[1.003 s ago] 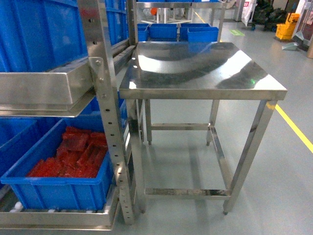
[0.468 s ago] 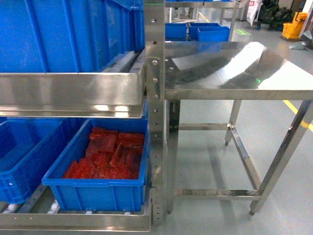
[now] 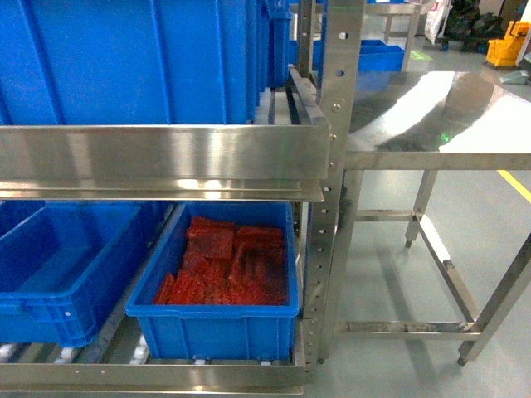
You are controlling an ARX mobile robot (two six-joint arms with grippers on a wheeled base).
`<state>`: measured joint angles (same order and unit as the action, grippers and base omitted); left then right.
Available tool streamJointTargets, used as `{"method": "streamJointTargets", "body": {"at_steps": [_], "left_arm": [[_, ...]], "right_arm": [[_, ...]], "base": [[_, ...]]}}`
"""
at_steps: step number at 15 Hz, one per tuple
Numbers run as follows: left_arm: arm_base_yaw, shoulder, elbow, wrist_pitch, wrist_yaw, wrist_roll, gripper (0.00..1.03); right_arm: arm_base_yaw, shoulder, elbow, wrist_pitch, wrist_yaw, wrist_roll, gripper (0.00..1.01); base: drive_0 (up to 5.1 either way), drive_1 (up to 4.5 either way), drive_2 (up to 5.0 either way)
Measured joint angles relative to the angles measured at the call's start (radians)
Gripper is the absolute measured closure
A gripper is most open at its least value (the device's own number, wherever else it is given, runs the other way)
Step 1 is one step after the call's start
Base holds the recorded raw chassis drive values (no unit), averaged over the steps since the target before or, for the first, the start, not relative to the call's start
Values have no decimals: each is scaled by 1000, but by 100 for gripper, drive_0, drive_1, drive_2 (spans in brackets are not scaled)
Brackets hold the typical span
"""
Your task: Sort blue parts and orange caps into right shelf containers
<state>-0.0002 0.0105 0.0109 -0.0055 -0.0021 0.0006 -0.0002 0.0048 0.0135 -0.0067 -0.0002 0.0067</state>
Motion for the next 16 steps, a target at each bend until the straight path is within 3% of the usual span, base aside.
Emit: {"method": "streamJointTargets", "body": {"at_steps": [16], "left_arm": [[0,0,0,-3,2,0,61]], "right_arm": [[0,0,0,0,0,0,57]], "base": [[-506,239,239]]}}
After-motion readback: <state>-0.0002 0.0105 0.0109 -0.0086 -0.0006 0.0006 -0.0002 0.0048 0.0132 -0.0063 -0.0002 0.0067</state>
